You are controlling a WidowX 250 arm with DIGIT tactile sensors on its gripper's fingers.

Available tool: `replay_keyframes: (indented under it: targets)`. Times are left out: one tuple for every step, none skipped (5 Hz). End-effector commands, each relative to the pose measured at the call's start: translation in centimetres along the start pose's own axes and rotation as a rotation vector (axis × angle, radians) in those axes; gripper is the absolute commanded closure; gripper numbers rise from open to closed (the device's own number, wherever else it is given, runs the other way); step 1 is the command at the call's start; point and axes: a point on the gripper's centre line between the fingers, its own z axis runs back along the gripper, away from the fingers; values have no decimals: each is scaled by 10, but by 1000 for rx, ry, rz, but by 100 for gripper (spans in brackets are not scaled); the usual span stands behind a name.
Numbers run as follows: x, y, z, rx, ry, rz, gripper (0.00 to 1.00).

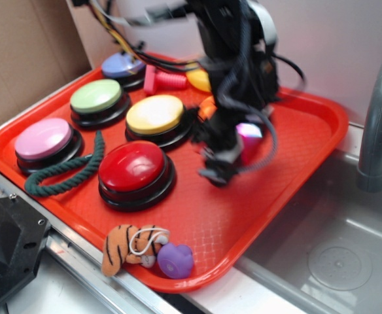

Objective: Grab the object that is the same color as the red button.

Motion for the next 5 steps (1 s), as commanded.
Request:
replay_keyframes:
  targets:
    - [-49,-1,77,75,49,485,100]
    - [-86,0,96,75,81,735,100]
    - [-114,1,104,84,106,984,100]
    - [-129,0,104,129,92,1232,100]
    - [-129,11,97,152,162,1372,100]
